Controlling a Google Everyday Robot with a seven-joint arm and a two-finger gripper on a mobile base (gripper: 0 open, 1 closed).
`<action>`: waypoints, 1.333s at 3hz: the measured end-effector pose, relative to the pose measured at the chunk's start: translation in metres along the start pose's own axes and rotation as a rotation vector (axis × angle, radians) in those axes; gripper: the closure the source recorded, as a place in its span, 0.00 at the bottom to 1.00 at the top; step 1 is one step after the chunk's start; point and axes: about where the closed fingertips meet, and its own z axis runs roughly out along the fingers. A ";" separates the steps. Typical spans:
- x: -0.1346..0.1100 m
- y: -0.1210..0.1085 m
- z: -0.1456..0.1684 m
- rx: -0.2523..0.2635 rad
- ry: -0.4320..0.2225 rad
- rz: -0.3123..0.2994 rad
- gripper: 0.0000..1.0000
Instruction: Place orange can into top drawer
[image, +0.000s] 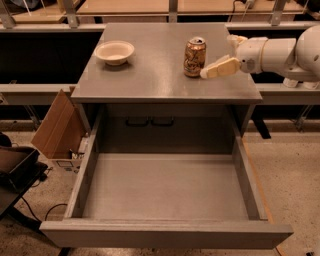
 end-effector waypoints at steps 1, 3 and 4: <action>0.000 -0.022 0.013 0.001 -0.083 0.047 0.00; -0.028 -0.034 0.050 -0.069 -0.163 0.105 0.00; -0.027 -0.032 0.073 -0.088 -0.099 0.143 0.00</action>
Offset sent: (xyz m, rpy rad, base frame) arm 0.0602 0.0047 0.0362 0.2390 -0.0277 0.0577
